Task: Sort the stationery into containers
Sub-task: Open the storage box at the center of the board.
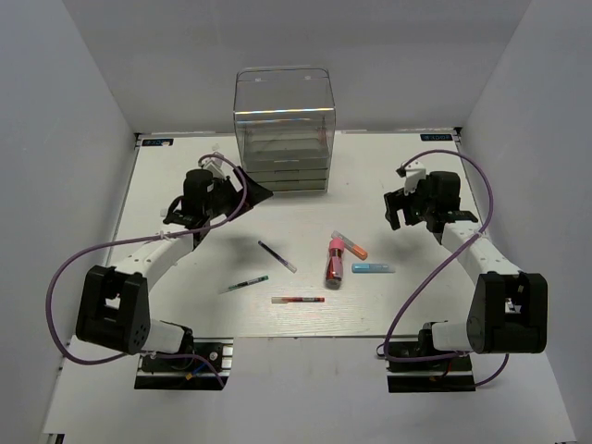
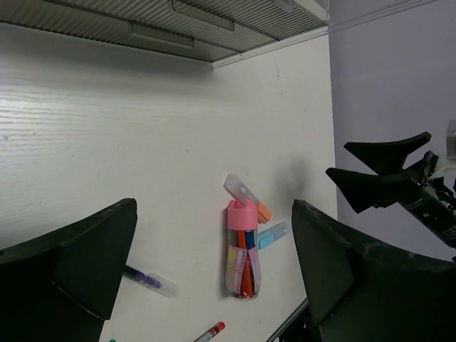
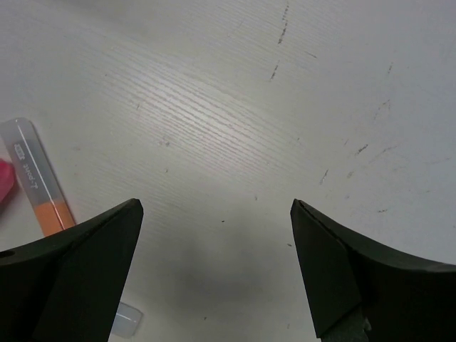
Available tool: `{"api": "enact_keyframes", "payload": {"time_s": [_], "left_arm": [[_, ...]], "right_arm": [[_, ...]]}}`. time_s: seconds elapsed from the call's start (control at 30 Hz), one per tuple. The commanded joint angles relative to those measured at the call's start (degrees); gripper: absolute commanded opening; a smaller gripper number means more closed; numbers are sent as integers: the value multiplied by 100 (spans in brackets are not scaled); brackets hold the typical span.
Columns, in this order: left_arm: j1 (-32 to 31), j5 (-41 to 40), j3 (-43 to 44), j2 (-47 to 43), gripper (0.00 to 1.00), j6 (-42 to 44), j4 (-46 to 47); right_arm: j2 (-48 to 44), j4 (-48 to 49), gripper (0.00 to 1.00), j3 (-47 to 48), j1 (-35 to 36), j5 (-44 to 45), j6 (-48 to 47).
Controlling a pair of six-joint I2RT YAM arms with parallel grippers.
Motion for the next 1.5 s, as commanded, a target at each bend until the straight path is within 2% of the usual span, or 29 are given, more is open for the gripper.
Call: {"api": "enact_keyframes", "payload": {"time_s": [0.0,0.13,0.23,0.27,0.37,0.4,0.47,0.5,0.53,0.63,0.67,0.7,0.8,0.83,0.87,0.93,1.17,1.47], "left_arm": [[-116,103,208,143,100,-202,530],[-178,103,383,459,100,-325,908],[-309,-28,656,653,100,-326,961],[-310,-29,718,767,97,-326,1013],[-424,-152,859,934,79,-387,1337],[-424,-213,946,1083,61,-388,1417],[-485,-284,1026,1242,44,-545,1706],[-486,-441,1104,1329,29,-598,1795],[-547,-503,1105,1496,25,-659,1901],[-618,-749,1158,1760,30,-923,2445],[-618,-802,1236,1961,34,-976,2560],[-679,-872,1237,2068,48,-1037,2744],[-732,-1022,1535,2419,57,-1091,2876],[-793,-1074,1614,2472,58,-1091,2877],[-794,-1223,1615,2473,60,-1143,2938],[-898,-1504,1615,2473,62,-1143,2939],[-1065,-2260,1114,2079,63,-1284,3237],[-1364,-3772,384,1866,59,-2277,3852]], "right_arm": [[2,-289,90,259,-2,-471,-456],[20,-649,90,355,16,-796,-1167],[37,-826,90,408,25,-955,-1327],[29,-826,90,408,33,-946,-1336],[46,-799,90,461,42,-806,-1354],[142,-834,90,496,51,-779,-1397],[239,-1035,90,715,42,-735,-1485],[405,-1080,90,864,51,-665,-1477],[459,-1124,90,987,42,-691,-1512],[766,-1423,90,1243,16,-919,-1434],[810,-1423,90,1261,-2,-1059,-1407],[828,-1441,90,1261,16,-1139,-1406],[688,-1126,74,1068,7,-1762,-1433],[531,-768,65,981,16,-2094,-1407],[486,-677,63,753,24,-2167,-1415],[381,-432,60,594,33,-2420,-1380],[503,-369,58,593,33,-2581,-1319],[503,-237,58,470,25,-2660,-1275]]}}
